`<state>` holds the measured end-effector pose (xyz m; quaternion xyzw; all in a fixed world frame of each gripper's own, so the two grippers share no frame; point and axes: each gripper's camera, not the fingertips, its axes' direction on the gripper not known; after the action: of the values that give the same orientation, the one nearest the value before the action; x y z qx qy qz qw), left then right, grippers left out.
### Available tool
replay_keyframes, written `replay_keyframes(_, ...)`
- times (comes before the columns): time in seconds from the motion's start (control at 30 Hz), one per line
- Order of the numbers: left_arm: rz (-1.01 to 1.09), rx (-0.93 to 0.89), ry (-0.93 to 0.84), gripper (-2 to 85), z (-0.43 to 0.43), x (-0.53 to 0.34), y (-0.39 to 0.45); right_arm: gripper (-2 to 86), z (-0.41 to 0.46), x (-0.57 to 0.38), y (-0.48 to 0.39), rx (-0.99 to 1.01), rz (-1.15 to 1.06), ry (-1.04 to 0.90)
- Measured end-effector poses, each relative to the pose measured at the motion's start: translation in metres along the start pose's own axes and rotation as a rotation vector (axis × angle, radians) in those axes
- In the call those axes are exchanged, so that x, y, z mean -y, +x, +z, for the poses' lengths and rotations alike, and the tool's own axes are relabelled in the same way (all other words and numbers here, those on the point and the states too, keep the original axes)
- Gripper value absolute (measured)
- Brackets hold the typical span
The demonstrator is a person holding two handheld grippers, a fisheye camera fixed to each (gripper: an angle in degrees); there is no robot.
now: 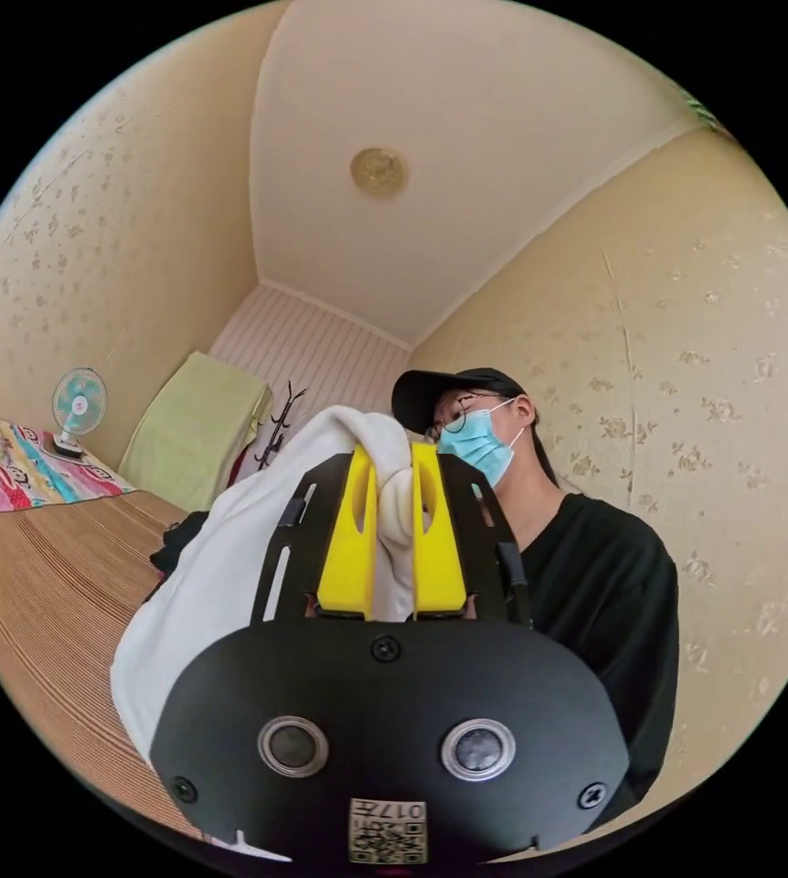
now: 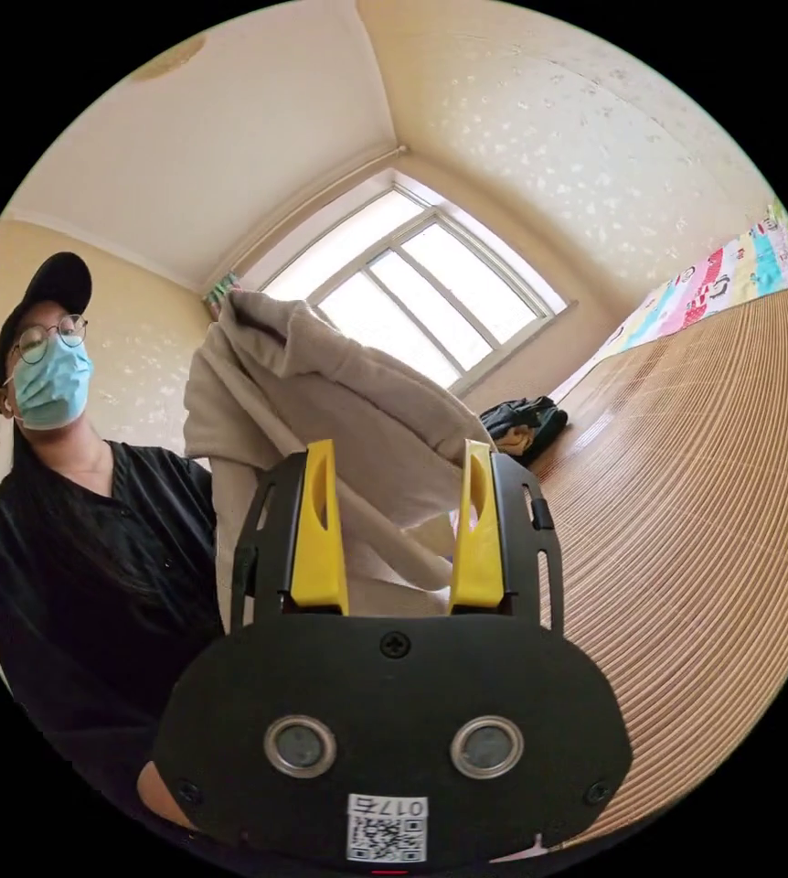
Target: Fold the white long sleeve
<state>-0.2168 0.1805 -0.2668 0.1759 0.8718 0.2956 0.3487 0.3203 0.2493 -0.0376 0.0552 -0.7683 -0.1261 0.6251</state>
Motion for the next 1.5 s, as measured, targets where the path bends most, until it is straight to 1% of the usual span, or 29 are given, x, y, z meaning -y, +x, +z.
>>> replay_keyframes(0.07,0.011,-0.103,-0.012,6.2,0.015,0.002,0.001,18.6,0.017,-0.001,0.012,-0.025,0.035,0.005)
replay_keyframes(0.13,0.003,-0.169,-0.018,6.2,0.028,0.001,-0.001,18.7,0.027,0.004,0.024,-0.047,0.097,0.074)
replay_keyframes(0.2,-0.005,-0.188,-0.016,6.2,0.034,0.001,0.001,18.8,0.037,0.017,0.036,0.093,0.131,0.1)
replay_keyframes(0.23,-0.005,-0.19,-0.011,6.2,0.034,0.001,0.005,18.2,0.04,0.025,0.04,0.193,0.139,0.125)
replay_keyframes(0.3,0.0,-0.172,-0.008,6.2,0.028,0.002,0.015,15.0,0.045,0.037,0.041,0.225,0.165,0.118)
replay_keyframes(0.33,-0.003,-0.121,-0.019,6.2,0.022,0.002,0.022,10.9,0.046,0.046,0.034,0.229,0.128,0.091)
replay_keyframes(0.37,-0.01,-0.061,-0.026,6.3,0.014,0.003,0.029,5.6,0.043,0.056,0.015,0.159,0.074,0.081)
replay_keyframes(0.4,-0.014,-0.031,-0.025,6.3,0.008,0.003,0.033,5.3,0.04,0.061,0.003,0.082,0.052,0.083)
replay_keyframes(0.47,-0.015,0.175,-0.004,6.5,-0.02,0.001,0.057,4.2,0.018,0.083,-0.056,-0.22,-0.014,0.176)
replay_keyframes(0.5,-0.014,0.255,0.003,6.5,-0.028,-0.001,0.065,4.1,0.01,0.089,-0.072,-0.279,-0.016,0.223)
replay_keyframes(0.57,-0.049,0.658,-0.01,6.5,-0.05,-0.014,0.088,3.9,-0.014,0.103,-0.142,-0.433,-0.109,0.438)
replay_keyframes(0.6,-0.069,0.766,-0.035,6.4,-0.052,-0.018,0.088,3.8,-0.015,0.106,-0.161,-0.455,-0.167,0.469)
replay_keyframes(0.63,-0.132,0.956,-0.092,6.3,-0.051,-0.027,0.081,3.8,-0.006,0.115,-0.19,-0.528,-0.255,0.473)
replay_keyframes(0.67,-0.203,1.07,-0.145,5.7,-0.048,-0.035,0.066,3.8,0.014,0.127,-0.213,-0.651,-0.307,0.445)
replay_keyframes(0.73,-0.242,1.074,-0.18,5.3,-0.038,-0.045,0.046,3.8,0.052,0.143,-0.235,-0.831,-0.361,0.369)
replay_keyframes(0.77,-0.218,1.024,-0.125,5.2,-0.036,-0.048,0.045,3.8,0.07,0.149,-0.245,-0.9,-0.37,0.358)
replay_keyframes(0.8,-0.202,0.985,-0.086,5.1,-0.037,-0.048,0.047,3.8,0.075,0.148,-0.252,-0.891,-0.385,0.37)
replay_keyframes(0.83,-0.164,0.911,0.004,5.1,-0.041,-0.047,0.055,3.8,0.078,0.144,-0.265,-0.822,-0.431,0.405)
replay_keyframes(0.87,-0.107,0.87,0.12,5.1,-0.048,-0.046,0.069,3.9,0.079,0.139,-0.279,-0.765,-0.479,0.443)
replay_keyframes(0.9,-0.076,0.859,0.176,5.1,-0.052,-0.046,0.076,3.9,0.079,0.136,-0.285,-0.75,-0.504,0.458)
replay_keyframes(0.93,-0.023,0.855,0.25,5.0,-0.055,-0.042,0.088,3.9,0.082,0.134,-0.296,-0.744,-0.567,0.441)
replay_keyframes(0.97,-0.008,0.898,0.258,5.0,-0.05,-0.032,0.094,3.9,0.091,0.139,-0.3,-0.764,-0.616,0.347)
replay_keyframes(1.03,0.017,0.956,0.186,4.9,-0.028,-0.01,0.1,3.9,0.101,0.153,-0.297,-0.821,-0.515,0.241)
replay_keyframes(1.07,0.086,0.946,0.16,4.9,-0.011,0.002,0.111,3.9,0.103,0.151,-0.303,-0.811,-0.521,0.249)
replay_keyframes(1.17,0.24,0.995,0.256,4.7,0.024,0.019,0.146,3.9,0.09,0.126,-0.331,-0.663,-0.646,0.394)
replay_keyframes(1.27,0.357,1.123,0.236,4.7,0.062,0.049,0.162,4.0,0.085,0.131,-0.343,-0.604,-0.594,0.441)
replay_keyframes(1.3,0.356,1.163,0.224,4.6,0.069,0.058,0.16,4.0,0.088,0.137,-0.343,-0.628,-0.573,0.431)
replay_keyframes(1.4,0.334,1.288,0.129,4.6,0.077,0.11,0.114,4.3,0.117,0.198,-0.313,-0.883,-0.439,0.267)
replay_keyframes(1.5,0.156,1.336,0.031,4.8,0.038,0.167,0.009,4.9,0.152,0.284,-0.214,-1.047,-0.306,0.02)
